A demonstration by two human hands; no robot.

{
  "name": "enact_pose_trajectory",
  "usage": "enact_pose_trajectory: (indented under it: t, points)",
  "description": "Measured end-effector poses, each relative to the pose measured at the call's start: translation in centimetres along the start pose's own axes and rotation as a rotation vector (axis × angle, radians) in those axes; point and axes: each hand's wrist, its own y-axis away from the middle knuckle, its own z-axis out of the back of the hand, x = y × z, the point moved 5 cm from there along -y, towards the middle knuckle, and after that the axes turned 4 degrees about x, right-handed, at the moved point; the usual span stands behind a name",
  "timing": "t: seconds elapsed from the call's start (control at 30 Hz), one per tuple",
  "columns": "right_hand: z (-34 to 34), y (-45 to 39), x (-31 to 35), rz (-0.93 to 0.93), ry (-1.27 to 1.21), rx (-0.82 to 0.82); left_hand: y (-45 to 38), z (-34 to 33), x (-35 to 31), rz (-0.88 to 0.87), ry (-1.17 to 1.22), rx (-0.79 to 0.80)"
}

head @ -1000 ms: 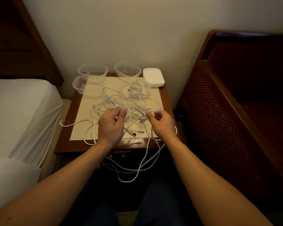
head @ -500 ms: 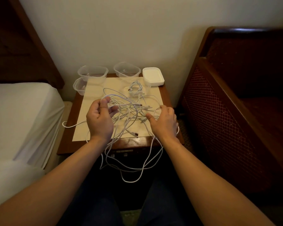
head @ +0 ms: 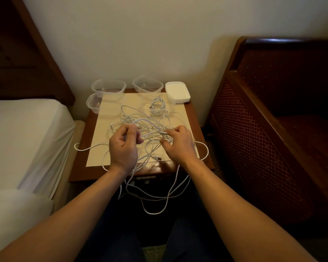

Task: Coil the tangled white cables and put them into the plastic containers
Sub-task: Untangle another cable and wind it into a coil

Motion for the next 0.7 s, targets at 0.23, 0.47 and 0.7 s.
enact_pose_trajectory:
  t: [0.23,0.47,0.7]
  points:
    - [1.1,0.1,1.1,0.004,-0.211,0.017,1.3,0.3,1.7,0.061,-0.117,0.081]
    - [4.2,-0.1,3.1,0.043,-0.389,-0.061,2.3,-1.5,5.5,-0.006,-0.777,0.521]
    - [8.8,-0.2,4.5,0.187,-0.361,-0.404,-1.3,1.2,5.2,-0.182,-0.888,0.394]
